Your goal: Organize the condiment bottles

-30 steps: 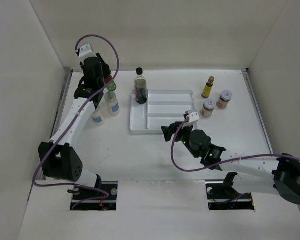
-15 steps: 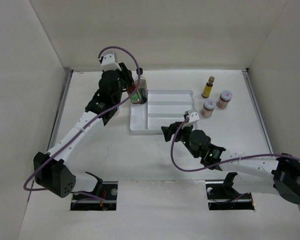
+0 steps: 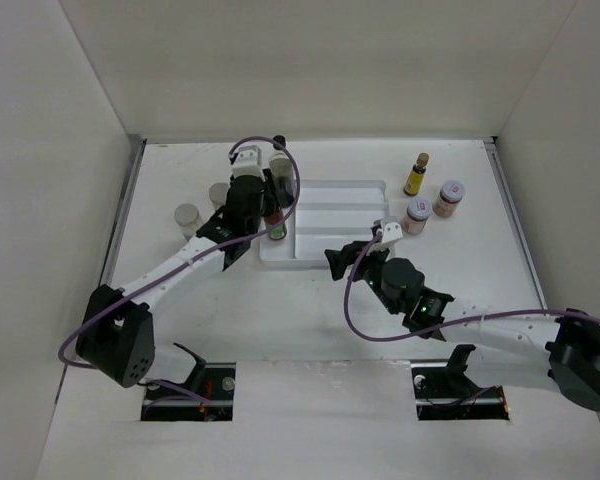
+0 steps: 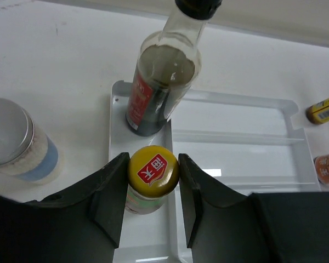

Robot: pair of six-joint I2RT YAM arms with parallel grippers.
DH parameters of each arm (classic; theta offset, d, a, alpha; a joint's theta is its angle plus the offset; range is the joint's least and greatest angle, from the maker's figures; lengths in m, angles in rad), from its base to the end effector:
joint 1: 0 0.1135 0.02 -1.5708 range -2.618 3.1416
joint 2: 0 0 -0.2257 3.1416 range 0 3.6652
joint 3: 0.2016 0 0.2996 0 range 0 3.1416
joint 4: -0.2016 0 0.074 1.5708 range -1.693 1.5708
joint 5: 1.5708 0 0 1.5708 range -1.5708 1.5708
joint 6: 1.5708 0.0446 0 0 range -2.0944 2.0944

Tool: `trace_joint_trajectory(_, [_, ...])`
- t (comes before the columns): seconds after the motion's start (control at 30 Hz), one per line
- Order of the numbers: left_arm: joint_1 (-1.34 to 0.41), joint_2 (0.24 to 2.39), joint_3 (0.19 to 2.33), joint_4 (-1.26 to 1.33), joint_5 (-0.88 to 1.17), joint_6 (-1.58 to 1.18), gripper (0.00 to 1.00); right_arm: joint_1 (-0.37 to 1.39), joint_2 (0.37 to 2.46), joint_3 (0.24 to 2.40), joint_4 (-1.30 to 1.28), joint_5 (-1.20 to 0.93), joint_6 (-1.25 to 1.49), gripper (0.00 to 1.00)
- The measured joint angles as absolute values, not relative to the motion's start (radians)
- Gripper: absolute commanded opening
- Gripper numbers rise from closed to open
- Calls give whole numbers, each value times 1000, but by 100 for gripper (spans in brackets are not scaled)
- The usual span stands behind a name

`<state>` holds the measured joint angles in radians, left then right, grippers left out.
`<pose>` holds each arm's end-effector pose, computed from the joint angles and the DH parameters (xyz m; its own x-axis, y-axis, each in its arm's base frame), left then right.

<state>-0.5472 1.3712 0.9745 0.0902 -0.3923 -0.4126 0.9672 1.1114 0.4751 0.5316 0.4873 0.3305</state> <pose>0.3325 -0.1826 0.2419 -0.3040 -0.2487 -0.9196 0.0520 0.9596 -0.2766 0.1900 0.2388 0.1778 -0.2064 0.2058 -0.9566 -0.4188 0.8650 0.2765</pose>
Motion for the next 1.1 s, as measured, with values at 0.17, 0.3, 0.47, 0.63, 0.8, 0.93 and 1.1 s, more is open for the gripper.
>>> trace_joint_trajectory(0.17, [-572,1382,895,173,-403,-408,20,967,1111,475,532,488,332,82])
trace_joint_trajectory(0.3, [-595,1382,836,290,-414,-406,37,967,1111,475,532,489,332,82])
trace_joint_trajectory(0.47, [-611,1370,764,374,-424,-412,57,967,1113,475,532,489,333,82])
trace_joint_trajectory(0.63, [-617,1343,743,373,-439,-411,67,967,1113,475,532,490,333,82])
trace_joint_trajectory(0.8, [-618,1303,744,370,-452,-408,75,967,1113,475,532,489,333,82])
trace_joint_trajectory(0.93, [-617,1267,748,347,-470,-399,79,967,1113,475,532,490,332,82])
trace_joint_trajectory(1.1, [-577,1169,749,327,-488,-395,79,967,1113,475,532,490,333,82])
